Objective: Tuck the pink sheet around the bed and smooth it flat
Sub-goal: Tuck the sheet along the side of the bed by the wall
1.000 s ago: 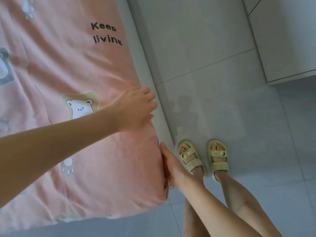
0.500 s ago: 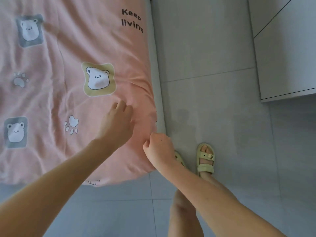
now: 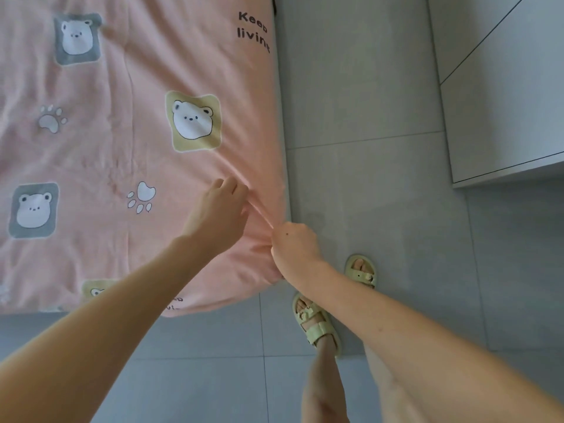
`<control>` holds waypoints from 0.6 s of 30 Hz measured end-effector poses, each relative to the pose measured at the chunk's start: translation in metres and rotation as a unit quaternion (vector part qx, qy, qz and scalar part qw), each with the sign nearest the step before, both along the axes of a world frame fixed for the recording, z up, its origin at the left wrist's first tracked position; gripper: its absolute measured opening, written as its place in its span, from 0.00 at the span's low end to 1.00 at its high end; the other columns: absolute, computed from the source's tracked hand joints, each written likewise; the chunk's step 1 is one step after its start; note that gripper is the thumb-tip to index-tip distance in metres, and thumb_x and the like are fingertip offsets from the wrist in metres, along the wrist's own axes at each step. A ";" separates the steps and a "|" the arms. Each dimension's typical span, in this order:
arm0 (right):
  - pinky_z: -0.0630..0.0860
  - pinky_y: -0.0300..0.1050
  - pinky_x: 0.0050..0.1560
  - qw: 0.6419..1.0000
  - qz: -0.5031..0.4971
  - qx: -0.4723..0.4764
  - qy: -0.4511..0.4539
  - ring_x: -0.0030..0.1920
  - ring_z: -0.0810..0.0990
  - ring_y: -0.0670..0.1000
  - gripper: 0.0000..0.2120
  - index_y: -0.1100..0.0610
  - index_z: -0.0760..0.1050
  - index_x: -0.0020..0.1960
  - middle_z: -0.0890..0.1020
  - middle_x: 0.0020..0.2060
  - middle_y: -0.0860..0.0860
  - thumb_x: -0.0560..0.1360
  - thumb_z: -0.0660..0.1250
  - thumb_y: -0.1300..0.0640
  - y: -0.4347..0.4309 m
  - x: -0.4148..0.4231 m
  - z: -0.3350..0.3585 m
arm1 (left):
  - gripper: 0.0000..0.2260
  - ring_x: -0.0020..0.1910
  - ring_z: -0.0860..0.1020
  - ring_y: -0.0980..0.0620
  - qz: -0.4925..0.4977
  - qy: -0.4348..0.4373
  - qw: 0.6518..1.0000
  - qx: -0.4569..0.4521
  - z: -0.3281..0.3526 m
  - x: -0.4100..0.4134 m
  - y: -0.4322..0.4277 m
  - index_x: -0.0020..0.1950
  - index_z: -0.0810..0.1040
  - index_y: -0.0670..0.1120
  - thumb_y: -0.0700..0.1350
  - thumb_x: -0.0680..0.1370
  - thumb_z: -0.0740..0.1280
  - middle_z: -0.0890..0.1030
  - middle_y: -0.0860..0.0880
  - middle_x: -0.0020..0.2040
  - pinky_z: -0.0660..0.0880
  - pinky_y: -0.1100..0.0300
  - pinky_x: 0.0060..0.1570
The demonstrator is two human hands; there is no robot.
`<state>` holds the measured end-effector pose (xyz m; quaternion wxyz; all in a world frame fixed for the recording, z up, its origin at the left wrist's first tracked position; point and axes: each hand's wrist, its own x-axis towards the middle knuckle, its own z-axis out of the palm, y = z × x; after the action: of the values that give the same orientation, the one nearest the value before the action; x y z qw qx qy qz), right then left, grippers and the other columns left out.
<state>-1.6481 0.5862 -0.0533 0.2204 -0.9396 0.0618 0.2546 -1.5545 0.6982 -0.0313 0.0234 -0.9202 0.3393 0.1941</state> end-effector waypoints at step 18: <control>0.68 0.48 0.42 0.998 0.055 -0.006 0.018 0.54 0.78 0.61 0.14 0.67 0.77 0.53 0.81 0.52 0.61 0.74 0.56 0.71 0.041 -0.031 -0.002 | 0.06 0.36 0.78 0.55 -0.181 -0.037 0.961 0.208 -0.007 -0.075 0.039 0.40 0.79 0.48 0.42 0.65 0.72 0.79 0.52 0.37 0.74 0.66 0.34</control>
<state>-1.6791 0.6277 -0.0558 0.1992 -0.9382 0.0155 0.2827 -1.6291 0.7376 -0.0380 0.2615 -0.8247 0.4515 0.2184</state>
